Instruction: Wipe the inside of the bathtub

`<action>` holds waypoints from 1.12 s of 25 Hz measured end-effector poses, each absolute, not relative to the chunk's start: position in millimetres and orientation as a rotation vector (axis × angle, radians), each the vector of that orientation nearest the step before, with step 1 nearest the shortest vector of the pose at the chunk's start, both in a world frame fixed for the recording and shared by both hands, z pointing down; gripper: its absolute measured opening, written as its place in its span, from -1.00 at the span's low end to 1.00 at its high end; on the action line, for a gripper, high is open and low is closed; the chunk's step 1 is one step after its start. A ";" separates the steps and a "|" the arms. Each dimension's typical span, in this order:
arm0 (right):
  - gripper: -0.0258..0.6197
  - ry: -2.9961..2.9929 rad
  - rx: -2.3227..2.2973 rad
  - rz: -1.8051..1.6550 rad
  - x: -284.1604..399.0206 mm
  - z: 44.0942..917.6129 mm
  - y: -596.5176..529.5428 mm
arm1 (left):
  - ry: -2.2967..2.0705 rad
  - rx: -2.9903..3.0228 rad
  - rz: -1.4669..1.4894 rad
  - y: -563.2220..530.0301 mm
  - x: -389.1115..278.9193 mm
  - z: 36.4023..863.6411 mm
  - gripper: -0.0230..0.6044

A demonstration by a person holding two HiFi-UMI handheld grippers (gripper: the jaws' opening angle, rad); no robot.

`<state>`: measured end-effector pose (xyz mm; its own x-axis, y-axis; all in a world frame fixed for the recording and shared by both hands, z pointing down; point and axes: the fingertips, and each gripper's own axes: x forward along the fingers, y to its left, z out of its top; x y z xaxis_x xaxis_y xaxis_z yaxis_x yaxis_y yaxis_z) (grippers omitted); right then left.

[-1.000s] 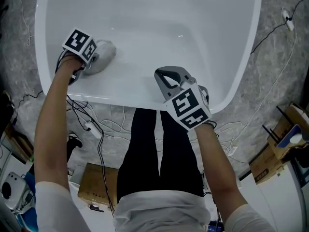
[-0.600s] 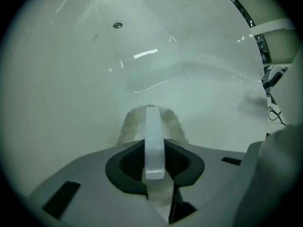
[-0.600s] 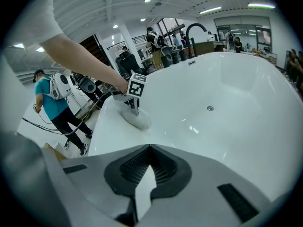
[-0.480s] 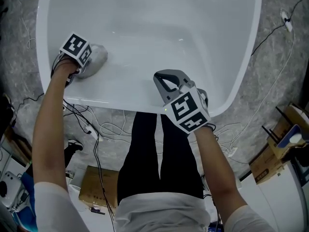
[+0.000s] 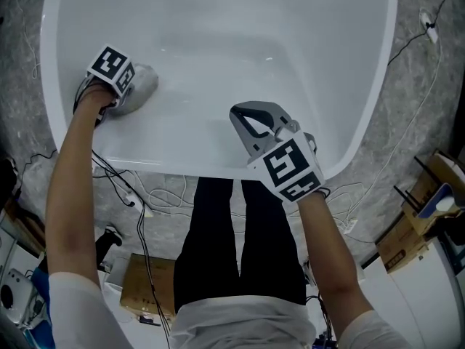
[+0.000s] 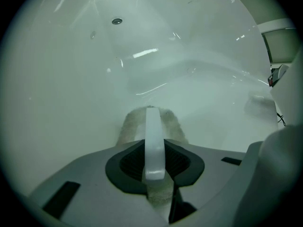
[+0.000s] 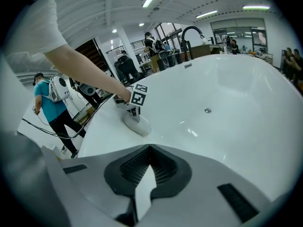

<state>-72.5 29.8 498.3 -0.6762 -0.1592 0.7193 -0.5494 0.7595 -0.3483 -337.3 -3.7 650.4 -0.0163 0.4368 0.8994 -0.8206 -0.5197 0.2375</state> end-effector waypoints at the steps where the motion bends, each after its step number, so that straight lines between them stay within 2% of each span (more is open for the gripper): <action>1: -0.86 -2.262 0.530 0.723 -72.1 499.5 28.5 | -0.443 1.316 1.701 -4.5 -336.7 653.5 -0.62; 28: -0.86 -2.309 0.579 0.709 -38.9 500.4 16.8 | -0.423 1.355 1.717 -27.6 -293.8 708.6 -0.62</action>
